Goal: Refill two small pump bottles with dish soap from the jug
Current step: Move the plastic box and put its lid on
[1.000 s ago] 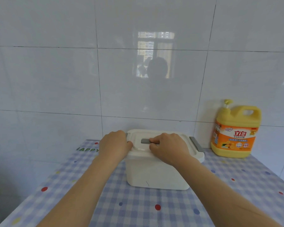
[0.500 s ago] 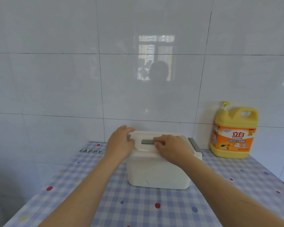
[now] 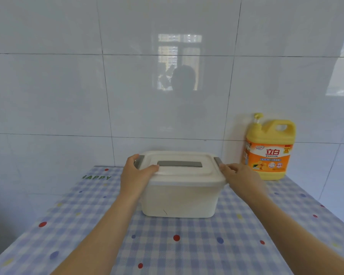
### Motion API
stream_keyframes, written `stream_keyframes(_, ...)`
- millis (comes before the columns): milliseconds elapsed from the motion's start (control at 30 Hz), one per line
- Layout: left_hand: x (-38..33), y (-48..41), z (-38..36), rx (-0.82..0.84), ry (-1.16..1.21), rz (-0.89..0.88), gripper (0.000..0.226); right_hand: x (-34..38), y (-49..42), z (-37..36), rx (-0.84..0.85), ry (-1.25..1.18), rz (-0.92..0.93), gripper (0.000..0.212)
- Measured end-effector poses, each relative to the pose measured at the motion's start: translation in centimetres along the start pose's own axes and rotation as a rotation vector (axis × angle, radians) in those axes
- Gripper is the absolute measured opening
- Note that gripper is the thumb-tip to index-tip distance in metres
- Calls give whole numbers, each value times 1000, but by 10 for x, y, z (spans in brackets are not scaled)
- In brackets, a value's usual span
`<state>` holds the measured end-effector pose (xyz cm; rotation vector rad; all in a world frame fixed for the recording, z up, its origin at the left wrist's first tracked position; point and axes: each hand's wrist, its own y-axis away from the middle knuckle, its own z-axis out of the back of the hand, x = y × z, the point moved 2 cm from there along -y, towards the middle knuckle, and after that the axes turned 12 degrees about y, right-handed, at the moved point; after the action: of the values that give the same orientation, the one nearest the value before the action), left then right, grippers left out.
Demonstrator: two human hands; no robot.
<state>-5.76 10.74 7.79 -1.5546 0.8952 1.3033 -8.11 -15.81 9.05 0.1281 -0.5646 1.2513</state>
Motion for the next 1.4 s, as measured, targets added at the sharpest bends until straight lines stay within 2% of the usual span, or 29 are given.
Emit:
stream_keyframes(100, 0, 4, 1, -1, 75, 60, 65, -3, 3, -10, -3, -142, -36, 49)
stream_keyframes(233, 2, 8, 6, 5, 75, 109, 77, -1, 7, -14, 13, -390, -103, 37)
stream_keyframes(333, 6, 10, 8, -23, 90, 97, 75, 1, 9, -19, 37, -513, -150, 34)
stream_keyframes(433, 7, 11, 9, -41, 117, 79, 74, 3, 11, -23, 29, -522, -169, 40)
stream_keyframes(667, -4, -2, 37, -95, 163, 38, 82, 36, 14, -30, 57, -618, -91, 26)
stream_keyframes(833, -11, -29, 78, -168, 160, -7, 61, 84, 15, -46, 105, -681, -39, 23)
stream_keyframes(1100, -6, -84, 145, -202, 143, -23, 53, 159, 6, -96, 230, -718, -11, 30)
stream_keyframes(1400, 8, -140, 168, -159, 123, 22, 49, 201, -18, -134, 263, -754, -53, 36)
